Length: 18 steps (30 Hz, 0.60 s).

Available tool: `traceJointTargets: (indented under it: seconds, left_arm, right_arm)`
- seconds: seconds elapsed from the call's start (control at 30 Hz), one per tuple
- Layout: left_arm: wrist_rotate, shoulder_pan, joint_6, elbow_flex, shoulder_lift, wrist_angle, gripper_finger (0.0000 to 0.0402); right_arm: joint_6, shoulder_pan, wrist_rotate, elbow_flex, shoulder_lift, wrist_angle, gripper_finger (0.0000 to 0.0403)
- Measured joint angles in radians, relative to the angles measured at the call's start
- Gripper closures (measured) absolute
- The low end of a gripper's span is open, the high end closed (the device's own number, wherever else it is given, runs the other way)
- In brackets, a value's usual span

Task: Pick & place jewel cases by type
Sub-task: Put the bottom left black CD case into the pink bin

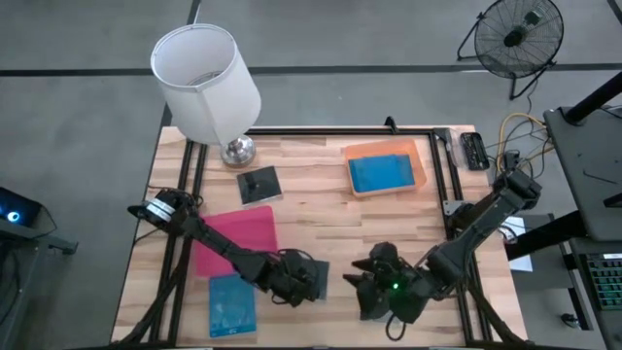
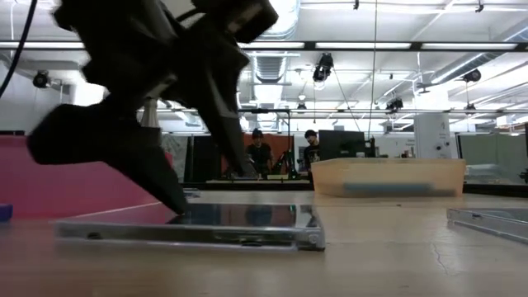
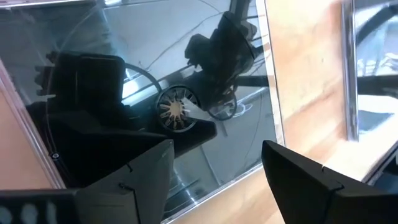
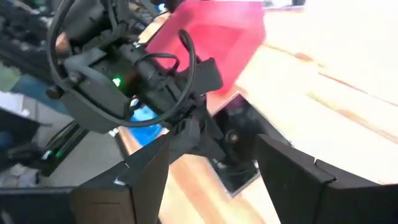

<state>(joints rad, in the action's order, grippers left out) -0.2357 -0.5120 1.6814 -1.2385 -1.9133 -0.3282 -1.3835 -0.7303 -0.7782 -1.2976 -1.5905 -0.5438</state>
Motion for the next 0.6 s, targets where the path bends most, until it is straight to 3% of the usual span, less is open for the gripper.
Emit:
traceJointTargets:
  seconds: [0.13, 0.37, 0.6]
  left_arm:
    - [0.018, 0.043, -0.018, 0.0, 0.0, 0.01, 0.0172]
    - [0.046, 0.12, -0.061, 0.0, 0.0, 0.032, 0.0172]
    - [0.08, 0.182, -0.095, 0.0, 0.0, 0.049, 0.0172]
  right_arm:
    - [-0.104, 0.004, -0.009, 0.019, 0.015, -0.113, 0.0172]
    - [-0.287, 0.009, -0.002, 0.147, 0.02, -0.119, 0.0172]
    - [-0.391, 0.011, 0.002, 0.315, 0.03, 0.127, 0.0172]
